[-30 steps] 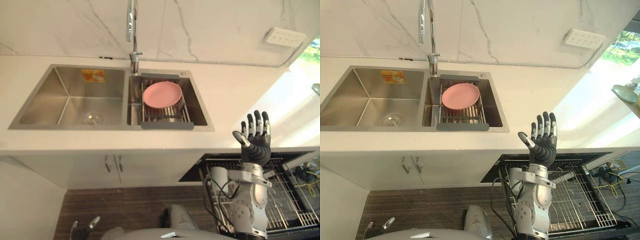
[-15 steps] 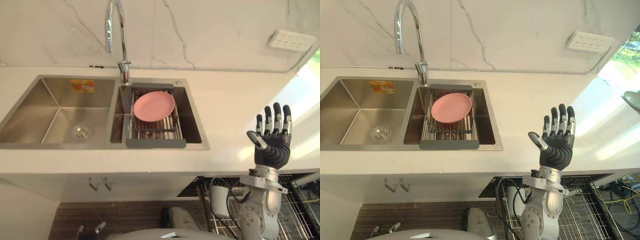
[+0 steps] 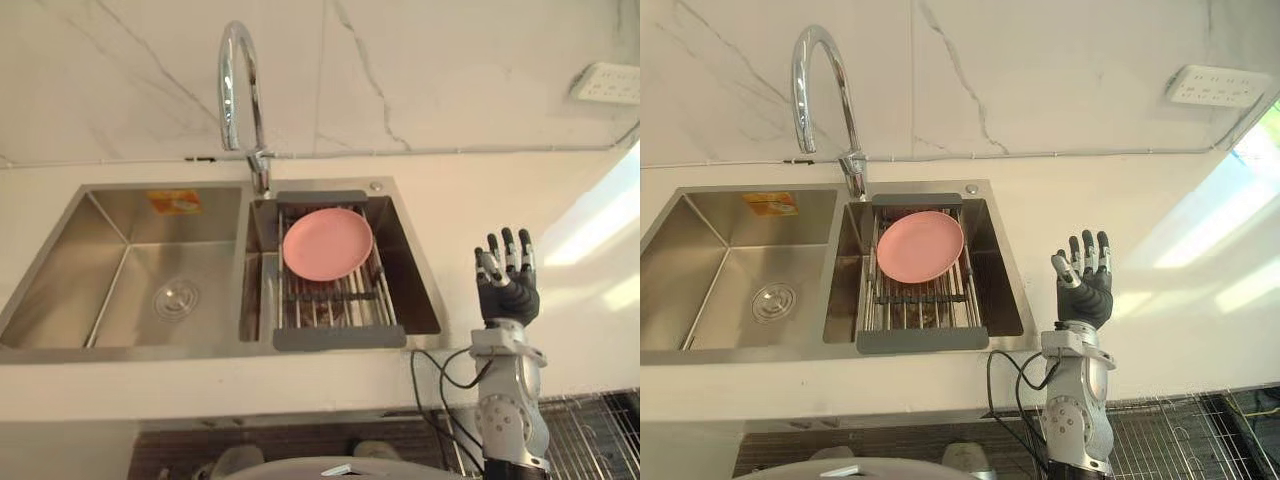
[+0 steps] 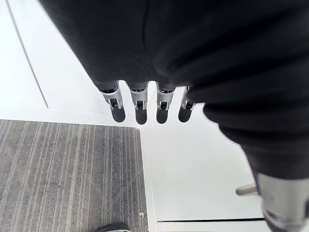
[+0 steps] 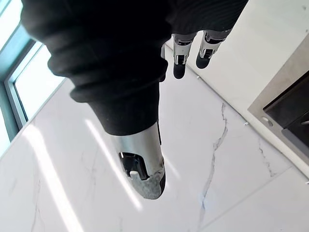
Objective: Walk over to the sink, pick up the cup, carry it to the dishwasher, place the cup inside the dishwasher, then close the dishwasher door
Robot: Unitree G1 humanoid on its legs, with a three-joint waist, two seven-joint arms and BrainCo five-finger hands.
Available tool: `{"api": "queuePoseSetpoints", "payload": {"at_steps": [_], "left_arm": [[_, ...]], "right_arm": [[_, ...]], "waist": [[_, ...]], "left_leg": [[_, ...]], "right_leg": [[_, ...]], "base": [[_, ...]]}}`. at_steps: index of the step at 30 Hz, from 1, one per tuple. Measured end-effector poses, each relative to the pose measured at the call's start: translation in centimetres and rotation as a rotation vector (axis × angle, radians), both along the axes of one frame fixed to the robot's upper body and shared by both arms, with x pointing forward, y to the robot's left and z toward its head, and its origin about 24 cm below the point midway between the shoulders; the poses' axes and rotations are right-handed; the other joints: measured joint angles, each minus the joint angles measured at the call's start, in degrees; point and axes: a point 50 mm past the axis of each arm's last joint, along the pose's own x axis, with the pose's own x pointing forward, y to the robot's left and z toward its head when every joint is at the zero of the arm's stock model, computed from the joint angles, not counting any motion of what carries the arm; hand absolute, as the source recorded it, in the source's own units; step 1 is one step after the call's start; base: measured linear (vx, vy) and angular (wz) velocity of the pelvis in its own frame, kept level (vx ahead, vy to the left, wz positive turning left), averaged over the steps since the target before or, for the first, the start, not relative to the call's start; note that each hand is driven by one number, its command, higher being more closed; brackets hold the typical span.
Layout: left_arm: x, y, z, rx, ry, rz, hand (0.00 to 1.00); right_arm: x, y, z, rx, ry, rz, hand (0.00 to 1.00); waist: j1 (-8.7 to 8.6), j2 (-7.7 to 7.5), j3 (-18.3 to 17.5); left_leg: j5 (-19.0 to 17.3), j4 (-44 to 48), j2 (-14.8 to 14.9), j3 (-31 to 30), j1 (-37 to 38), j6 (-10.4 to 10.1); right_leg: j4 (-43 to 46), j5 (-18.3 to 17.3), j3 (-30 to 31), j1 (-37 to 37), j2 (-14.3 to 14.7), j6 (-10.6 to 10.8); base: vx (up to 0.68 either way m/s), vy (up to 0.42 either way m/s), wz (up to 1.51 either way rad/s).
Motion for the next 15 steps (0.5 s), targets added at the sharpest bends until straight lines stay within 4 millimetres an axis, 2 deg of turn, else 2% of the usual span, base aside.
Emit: {"api": "queuePoseSetpoints", "payload": {"at_steps": [3,8,11,15], "left_arm": [[1.7,0.2,0.2,0.000,-0.040,0.004,0.00],[2.1,0.3,0.2,0.004,-0.035,-0.008,0.00],[2.0,0.6,0.2,0.012,-0.022,-0.040,0.00],[1.9,1.0,0.2,0.017,0.000,-0.067,0.00]], "right_arm": [[0.0,0.2,0.1,0.017,-0.018,-0.019,0.00],[0.2,1.2,0.4,-0.221,0.021,-0.034,0.00],[0.5,1.4,1.1,-0.521,0.052,-0.039,0.00],[1.9,1.9,3.8,-1.061,0.028,-0.045,0.00]], "waist": [[0.04,-0.13,0.00],[0.07,-0.56,0.13],[0.11,-1.10,0.14],[0.07,-2.15,-0.21]], "left_leg": [[1.33,-3.33,-0.85,-0.30,1.12,0.17],[2.58,-5.97,-1.03,-0.75,1.57,-0.12],[3.04,-6.61,-1.02,-0.98,1.68,-0.19],[3.13,-6.58,-0.99,-0.77,2.06,-0.06]], "right_leg": [[-1.79,0.84,-1.17,0.73,-0.54,-0.19],[-2.66,0.83,-1.44,0.59,-0.33,-0.18],[-2.81,0.85,-1.65,0.53,-0.20,-0.16],[-2.79,1.18,-1.22,0.75,-0.27,-0.07]], "base": [[0.06,0.038,0.10],[0.01,-0.011,0.04],[-0.03,-0.018,0.03],[-0.05,0.001,-0.04]]}}
